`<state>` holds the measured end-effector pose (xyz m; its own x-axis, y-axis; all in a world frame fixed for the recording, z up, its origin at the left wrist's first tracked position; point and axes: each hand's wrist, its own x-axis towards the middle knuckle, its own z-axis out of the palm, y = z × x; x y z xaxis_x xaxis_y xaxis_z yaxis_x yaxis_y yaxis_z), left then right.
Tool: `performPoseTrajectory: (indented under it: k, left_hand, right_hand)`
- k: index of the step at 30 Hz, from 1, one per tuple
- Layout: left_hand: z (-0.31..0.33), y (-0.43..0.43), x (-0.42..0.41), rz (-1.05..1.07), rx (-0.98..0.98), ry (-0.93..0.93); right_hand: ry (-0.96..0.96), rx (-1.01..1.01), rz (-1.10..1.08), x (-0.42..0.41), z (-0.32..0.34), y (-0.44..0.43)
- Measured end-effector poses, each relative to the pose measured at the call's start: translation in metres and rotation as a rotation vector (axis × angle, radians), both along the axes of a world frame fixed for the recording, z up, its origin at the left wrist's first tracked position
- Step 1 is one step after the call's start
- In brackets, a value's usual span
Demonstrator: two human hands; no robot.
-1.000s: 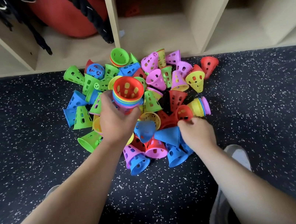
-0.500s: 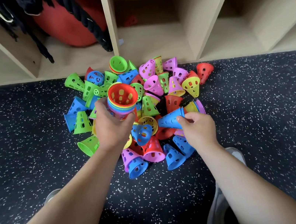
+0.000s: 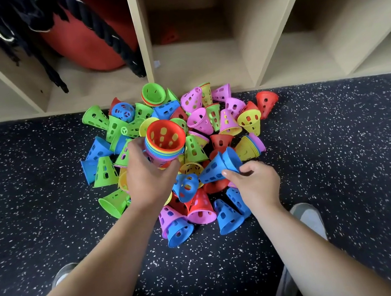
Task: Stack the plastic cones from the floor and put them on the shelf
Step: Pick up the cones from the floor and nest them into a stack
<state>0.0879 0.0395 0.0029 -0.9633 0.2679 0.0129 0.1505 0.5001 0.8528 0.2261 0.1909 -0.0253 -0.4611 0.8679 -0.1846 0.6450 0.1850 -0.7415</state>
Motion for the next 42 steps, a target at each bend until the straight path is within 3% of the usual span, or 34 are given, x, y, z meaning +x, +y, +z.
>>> performPoseTrajectory:
  k: [8,17,25,31,36,38,42]
  left_hand:
    - [0.001,0.000,-0.003,-0.006,0.000,-0.025]
    - [-0.001,-0.003,-0.006,-0.016,0.016,-0.017]
    - [-0.010,-0.007,-0.005,-0.071,-0.019,0.005]
    - [-0.018,-0.005,0.001,-0.115,0.015,0.023]
    - [-0.019,-0.011,-0.008,-0.055,0.027,0.030]
    - [-0.018,-0.014,-0.014,0.005,0.051,0.012]
    - [-0.020,-0.021,-0.029,0.108,0.090,-0.030]
  right_hand:
    - [0.143,-0.047,-0.011,-0.015,0.007,0.008]
    - [0.446,0.236,-0.065,-0.031,0.032,-0.003]
    - [0.631,0.465,0.143,-0.051,0.070,-0.017]
    - [0.483,0.520,0.496,-0.055,0.060,-0.031]
    - [0.529,0.324,0.174,-0.055,0.049,-0.021]
    - [0.398,0.248,0.088,-0.057,0.043,-0.008]
    - [0.109,0.115,0.132,-0.065,0.026,0.011]
